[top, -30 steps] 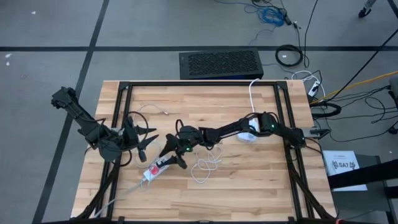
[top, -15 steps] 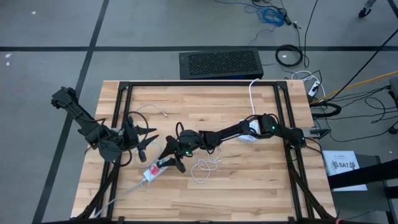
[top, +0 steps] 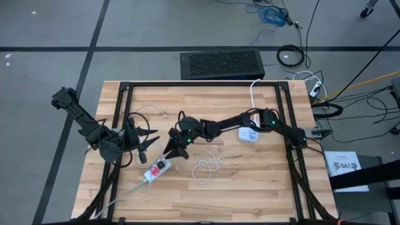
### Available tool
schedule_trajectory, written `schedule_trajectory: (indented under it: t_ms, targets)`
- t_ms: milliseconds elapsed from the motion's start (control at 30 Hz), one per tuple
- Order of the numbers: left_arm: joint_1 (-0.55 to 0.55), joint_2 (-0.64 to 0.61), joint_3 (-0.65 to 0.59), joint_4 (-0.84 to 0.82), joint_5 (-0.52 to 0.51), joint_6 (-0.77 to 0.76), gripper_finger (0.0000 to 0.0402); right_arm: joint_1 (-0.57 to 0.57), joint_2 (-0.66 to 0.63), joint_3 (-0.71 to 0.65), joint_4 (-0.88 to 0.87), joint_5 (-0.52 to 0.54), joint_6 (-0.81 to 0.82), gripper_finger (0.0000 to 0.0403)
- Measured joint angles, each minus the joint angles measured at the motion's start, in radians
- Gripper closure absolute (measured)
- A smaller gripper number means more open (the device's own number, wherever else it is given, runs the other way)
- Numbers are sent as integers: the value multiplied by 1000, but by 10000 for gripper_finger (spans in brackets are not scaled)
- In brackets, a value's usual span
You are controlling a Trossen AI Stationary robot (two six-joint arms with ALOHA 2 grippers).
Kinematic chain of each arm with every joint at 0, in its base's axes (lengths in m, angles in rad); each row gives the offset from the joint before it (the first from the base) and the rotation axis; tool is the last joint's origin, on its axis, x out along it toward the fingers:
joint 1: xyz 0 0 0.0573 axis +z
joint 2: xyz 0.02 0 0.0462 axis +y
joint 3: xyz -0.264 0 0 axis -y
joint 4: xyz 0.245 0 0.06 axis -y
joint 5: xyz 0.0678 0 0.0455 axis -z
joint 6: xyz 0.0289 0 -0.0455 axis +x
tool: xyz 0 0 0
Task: Insert USB
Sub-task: Insert the top right white cable charger into the black adapter charger
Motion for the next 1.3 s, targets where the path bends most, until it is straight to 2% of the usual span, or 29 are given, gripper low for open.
schedule_trajectory:
  t_ms: [167, 267, 367, 467, 600, 700, 767, 967, 1133, 1300]
  targets:
    - [0, 0, 0, 0, 14, -9, 272, -30, 0, 0, -57, -115, 111, 222]
    - [0, 0, 0, 0, 34, -27, 272, -42, -2, 0, -195, -150, 157, 222]
    - [0, 0, 0, 0, 53, -44, 272, -39, -2, 0, -378, -149, 109, 222]
    - [0, 0, 0, -2, 62, -51, 272, -10, -32, 2, -563, -77, 10, 222]
    - [0, 0, 0, -7, 77, -52, 272, 38, -95, -2, -768, 163, -109, 222]
    - [0, 0, 0, -11, 81, -53, 272, 66, -152, 0, -858, 333, -128, 222]
    - [0, 0, 0, -12, 83, -53, 272, 85, -166, 2, -882, 409, -120, 222]
    - [0, 0, 0, -15, 84, -53, 272, 124, -153, 0, -809, 420, -5, 222]
    - [0, 0, 0, -14, 101, -54, 272, 142, -151, 0, -793, 569, 86, 230]
    - [0, 0, 0, -16, 105, -54, 272, 156, -128, 0, -797, 627, 170, 231]
